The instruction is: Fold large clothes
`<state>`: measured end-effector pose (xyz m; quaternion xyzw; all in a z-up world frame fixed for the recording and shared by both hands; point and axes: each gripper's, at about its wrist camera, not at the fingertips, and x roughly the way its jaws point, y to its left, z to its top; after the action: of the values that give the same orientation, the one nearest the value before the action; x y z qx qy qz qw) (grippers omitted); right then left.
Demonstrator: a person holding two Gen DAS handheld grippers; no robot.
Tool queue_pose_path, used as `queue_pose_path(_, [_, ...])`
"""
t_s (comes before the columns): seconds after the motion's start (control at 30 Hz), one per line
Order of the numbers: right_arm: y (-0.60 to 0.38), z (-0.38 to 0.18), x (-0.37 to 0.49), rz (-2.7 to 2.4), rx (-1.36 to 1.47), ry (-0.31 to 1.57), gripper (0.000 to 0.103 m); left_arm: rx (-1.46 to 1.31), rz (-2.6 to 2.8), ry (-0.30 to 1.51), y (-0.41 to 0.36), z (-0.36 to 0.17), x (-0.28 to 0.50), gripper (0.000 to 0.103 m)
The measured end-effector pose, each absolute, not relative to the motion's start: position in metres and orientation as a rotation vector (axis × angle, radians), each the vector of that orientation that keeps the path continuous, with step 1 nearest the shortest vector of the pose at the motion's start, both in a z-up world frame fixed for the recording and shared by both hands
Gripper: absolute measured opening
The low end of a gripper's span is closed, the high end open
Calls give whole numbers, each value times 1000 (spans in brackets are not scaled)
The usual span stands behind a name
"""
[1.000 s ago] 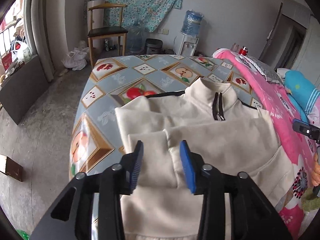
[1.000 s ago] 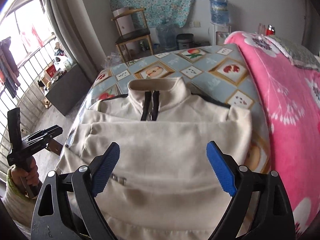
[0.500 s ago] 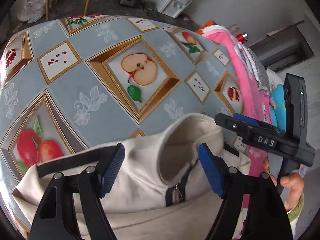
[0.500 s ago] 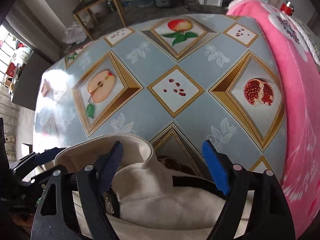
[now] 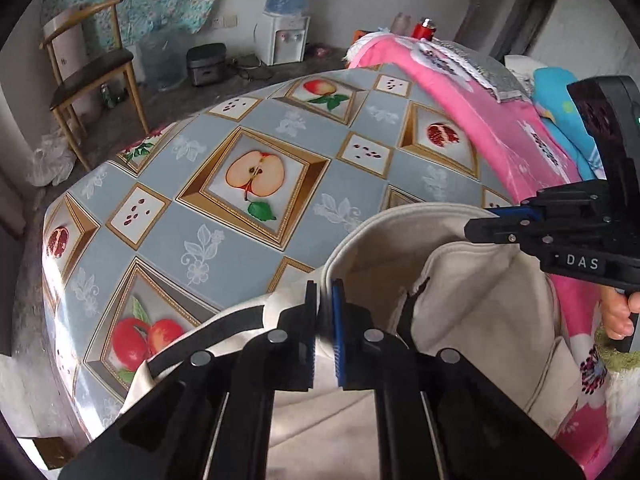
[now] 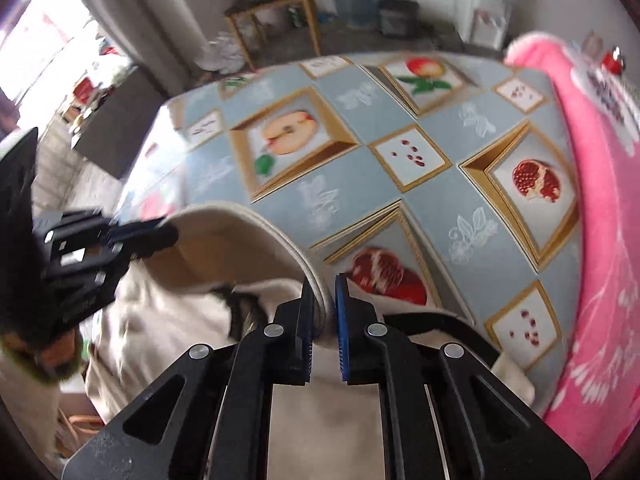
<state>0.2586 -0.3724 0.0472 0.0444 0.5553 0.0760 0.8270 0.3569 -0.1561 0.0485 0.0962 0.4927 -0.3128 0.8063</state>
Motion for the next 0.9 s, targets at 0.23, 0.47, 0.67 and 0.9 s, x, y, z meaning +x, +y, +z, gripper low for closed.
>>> queue_pose_path(0.23, [-340, 30, 196, 193, -44, 1143, 9, 155, -722, 1047, -126, 39, 301, 12])
queue_pose_path(0.47, [-318, -15, 185, 157, -204, 1200, 9, -278, -788, 985, -83, 39, 276, 31])
queue_pose_path(0.67, [-329, 13, 180, 209, -142, 1224, 27, -71, -486, 1058, -117, 0, 301, 31])
queue_pose_path(0.9, [-330, 71, 190, 279, 47, 1043, 44, -10, -455, 1053, -120, -17, 289, 31])
